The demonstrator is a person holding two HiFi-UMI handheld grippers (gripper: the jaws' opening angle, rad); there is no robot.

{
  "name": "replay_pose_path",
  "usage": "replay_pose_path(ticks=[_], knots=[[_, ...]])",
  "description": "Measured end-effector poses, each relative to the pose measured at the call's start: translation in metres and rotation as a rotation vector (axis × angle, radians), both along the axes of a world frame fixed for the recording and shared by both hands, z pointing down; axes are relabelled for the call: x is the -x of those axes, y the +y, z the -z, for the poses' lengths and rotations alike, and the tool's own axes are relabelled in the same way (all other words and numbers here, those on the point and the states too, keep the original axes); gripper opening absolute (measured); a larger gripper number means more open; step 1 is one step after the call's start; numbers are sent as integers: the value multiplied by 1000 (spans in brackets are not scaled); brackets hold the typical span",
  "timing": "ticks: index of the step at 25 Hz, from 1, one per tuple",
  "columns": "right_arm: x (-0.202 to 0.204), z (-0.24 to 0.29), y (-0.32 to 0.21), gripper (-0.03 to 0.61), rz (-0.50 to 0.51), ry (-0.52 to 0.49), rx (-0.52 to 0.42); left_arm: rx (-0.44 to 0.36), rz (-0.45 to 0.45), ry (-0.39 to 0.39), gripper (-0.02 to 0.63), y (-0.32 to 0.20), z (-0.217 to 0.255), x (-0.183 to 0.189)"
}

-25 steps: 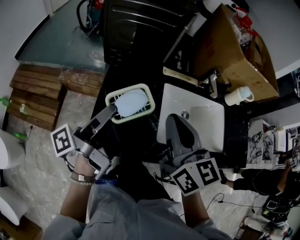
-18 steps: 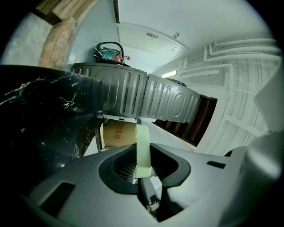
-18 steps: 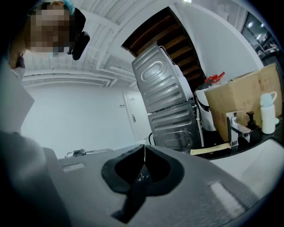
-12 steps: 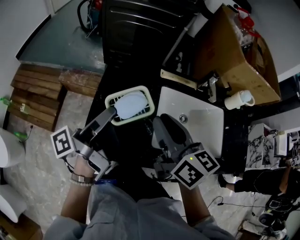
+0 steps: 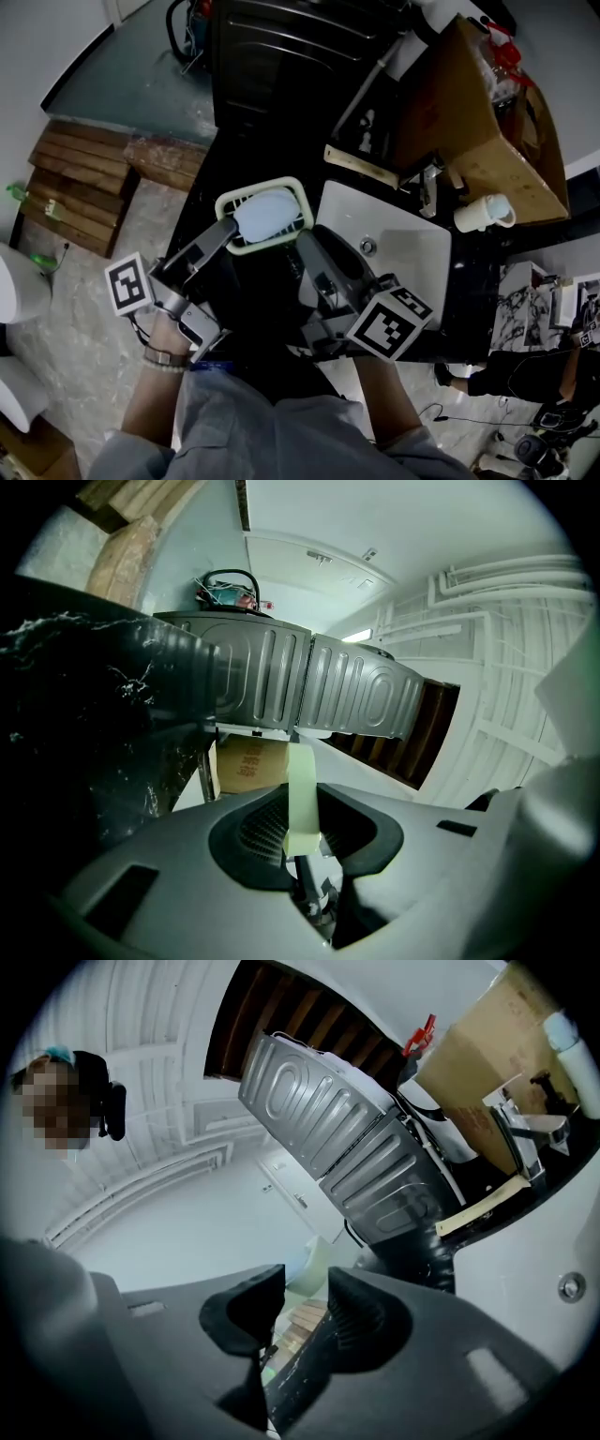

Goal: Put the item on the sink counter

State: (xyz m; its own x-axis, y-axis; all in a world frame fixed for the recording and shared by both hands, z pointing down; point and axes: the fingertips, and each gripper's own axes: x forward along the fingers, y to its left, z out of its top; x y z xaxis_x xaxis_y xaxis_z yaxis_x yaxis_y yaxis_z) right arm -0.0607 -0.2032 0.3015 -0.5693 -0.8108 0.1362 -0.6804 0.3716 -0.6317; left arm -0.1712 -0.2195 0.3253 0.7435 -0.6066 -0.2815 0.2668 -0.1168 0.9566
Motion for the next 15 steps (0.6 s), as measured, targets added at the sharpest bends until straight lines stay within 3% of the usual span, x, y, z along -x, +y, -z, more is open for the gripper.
replay_pose_path(ticks=[5, 10, 13, 15], knots=[[-40, -4, -18, 120, -8, -40, 9, 11, -6, -28, 86, -17, -4, -39], [-54, -7, -26, 99, -17, -5, 15, 14, -11, -59, 87, -28, -7, -52], [-59, -9, -32, 12, -36, 41, 6, 18, -13, -77, 87, -36, -11, -56], [-63, -12, -38, 5, -40, 54, 6, 18, -13, -79, 87, -42, -14, -60]])
